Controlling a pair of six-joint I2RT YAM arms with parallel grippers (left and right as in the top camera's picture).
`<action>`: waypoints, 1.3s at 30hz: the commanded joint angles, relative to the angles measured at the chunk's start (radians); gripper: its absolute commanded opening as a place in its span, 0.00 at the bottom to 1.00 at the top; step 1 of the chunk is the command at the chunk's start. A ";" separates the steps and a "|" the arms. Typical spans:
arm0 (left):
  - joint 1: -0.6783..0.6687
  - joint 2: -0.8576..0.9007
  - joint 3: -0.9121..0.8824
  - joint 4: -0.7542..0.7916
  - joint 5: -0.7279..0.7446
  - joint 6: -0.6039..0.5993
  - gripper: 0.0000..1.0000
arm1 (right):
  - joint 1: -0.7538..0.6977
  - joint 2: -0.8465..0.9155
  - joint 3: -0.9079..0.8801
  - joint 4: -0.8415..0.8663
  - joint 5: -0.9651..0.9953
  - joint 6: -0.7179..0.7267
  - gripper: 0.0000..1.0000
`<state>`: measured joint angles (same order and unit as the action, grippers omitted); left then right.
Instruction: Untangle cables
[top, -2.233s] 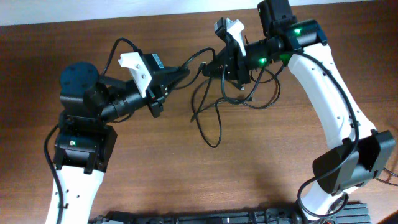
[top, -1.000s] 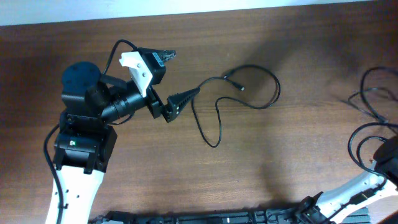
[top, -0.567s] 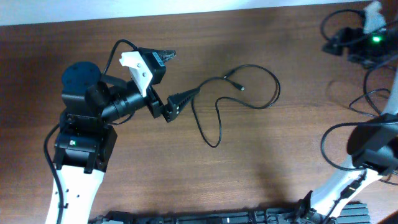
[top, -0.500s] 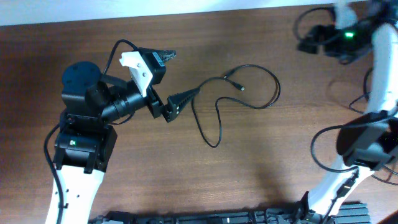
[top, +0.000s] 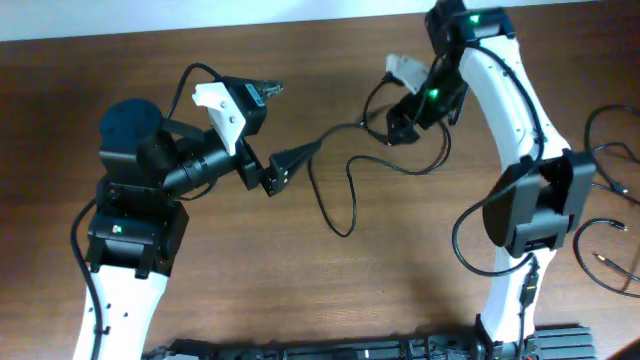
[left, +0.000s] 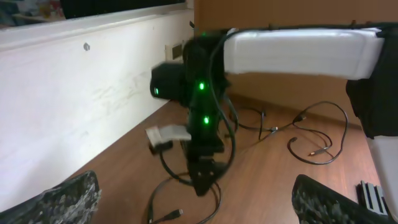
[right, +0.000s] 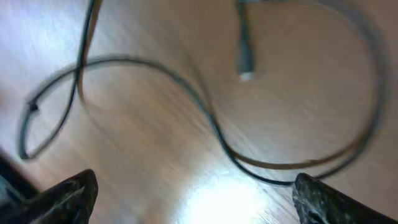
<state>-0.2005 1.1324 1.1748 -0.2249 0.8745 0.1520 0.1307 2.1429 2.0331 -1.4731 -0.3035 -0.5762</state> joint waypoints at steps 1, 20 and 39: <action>0.002 0.001 0.011 -0.001 -0.007 -0.001 0.99 | 0.008 0.013 -0.191 0.071 -0.059 -0.256 0.99; 0.002 0.001 0.011 -0.001 -0.007 -0.001 0.99 | 0.045 -0.048 -0.356 0.503 0.035 -0.017 0.04; 0.002 0.001 0.011 -0.001 -0.007 -0.001 0.99 | -0.465 -0.076 0.260 1.201 0.372 0.076 0.04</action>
<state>-0.2005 1.1351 1.1748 -0.2272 0.8711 0.1520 -0.3260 2.0861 2.2742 -0.3065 0.0639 -0.5339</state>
